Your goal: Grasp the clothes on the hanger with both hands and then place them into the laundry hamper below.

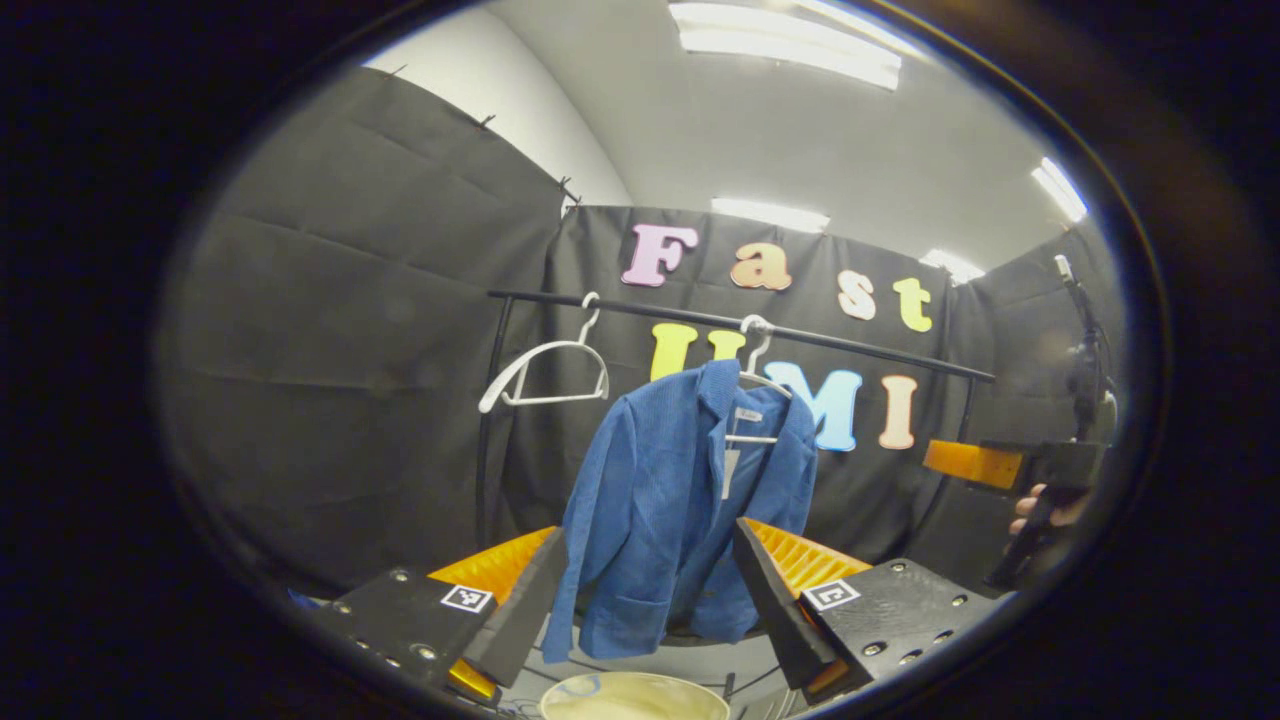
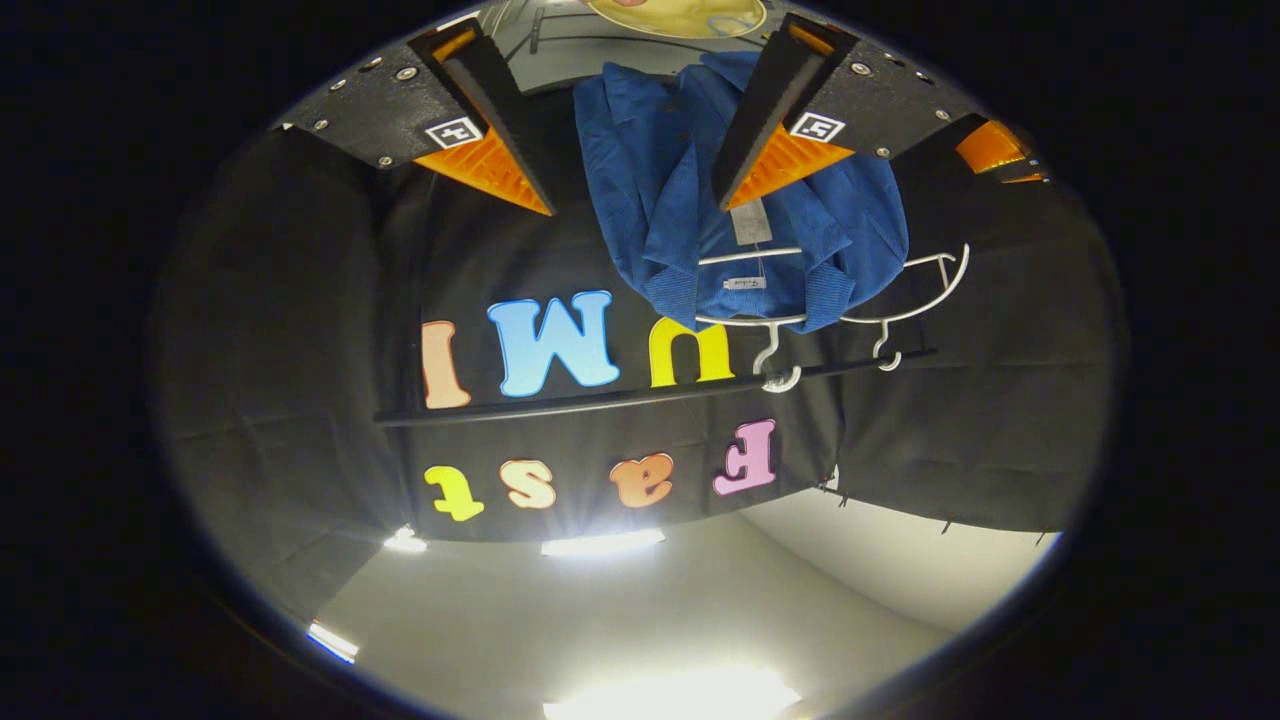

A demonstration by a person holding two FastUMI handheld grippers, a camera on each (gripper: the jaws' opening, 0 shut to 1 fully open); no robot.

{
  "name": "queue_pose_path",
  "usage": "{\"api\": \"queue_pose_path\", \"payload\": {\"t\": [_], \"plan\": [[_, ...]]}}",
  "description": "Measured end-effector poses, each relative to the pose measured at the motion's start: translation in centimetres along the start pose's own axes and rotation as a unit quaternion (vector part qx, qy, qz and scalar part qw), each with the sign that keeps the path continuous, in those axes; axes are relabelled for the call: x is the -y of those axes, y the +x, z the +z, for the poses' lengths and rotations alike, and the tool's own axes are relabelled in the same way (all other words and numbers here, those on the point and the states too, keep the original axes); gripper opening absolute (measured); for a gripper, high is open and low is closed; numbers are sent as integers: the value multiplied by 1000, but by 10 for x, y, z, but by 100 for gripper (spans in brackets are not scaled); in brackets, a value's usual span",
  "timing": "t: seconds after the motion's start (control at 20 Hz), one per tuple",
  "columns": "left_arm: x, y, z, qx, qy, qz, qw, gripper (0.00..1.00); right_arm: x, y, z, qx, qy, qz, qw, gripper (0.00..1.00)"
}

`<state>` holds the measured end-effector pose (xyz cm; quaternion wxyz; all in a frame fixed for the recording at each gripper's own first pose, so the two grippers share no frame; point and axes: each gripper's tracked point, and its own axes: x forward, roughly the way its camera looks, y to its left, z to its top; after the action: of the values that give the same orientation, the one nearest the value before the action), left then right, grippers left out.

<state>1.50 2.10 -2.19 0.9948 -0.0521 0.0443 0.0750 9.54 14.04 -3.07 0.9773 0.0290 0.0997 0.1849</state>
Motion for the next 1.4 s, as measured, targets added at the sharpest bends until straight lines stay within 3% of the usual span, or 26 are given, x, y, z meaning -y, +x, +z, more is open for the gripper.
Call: {"api": "queue_pose_path", "payload": {"t": [0.25,0.55,0.65,0.7,0.8,1.1,1.4], "plan": [[32,50,13,0,-21,16,1000,100,-2,61,-16,-34,40,50,997,95],[60,111,21,3,-4,53,999,100,-9,125,-38,-65,58,102,991,95],[66,133,18,0,-2,65,998,100,-7,148,-46,-73,56,102,991,95],[66,144,16,-2,2,76,997,100,-6,159,-48,-75,50,104,990,91],[64,164,8,-8,12,101,995,96,-11,176,-57,-85,43,119,988,95],[76,216,-11,-21,23,132,991,100,-25,205,-82,-105,52,159,980,95],[61,249,-34,-40,22,192,980,100,-22,232,-91,-108,60,160,979,95]]}}
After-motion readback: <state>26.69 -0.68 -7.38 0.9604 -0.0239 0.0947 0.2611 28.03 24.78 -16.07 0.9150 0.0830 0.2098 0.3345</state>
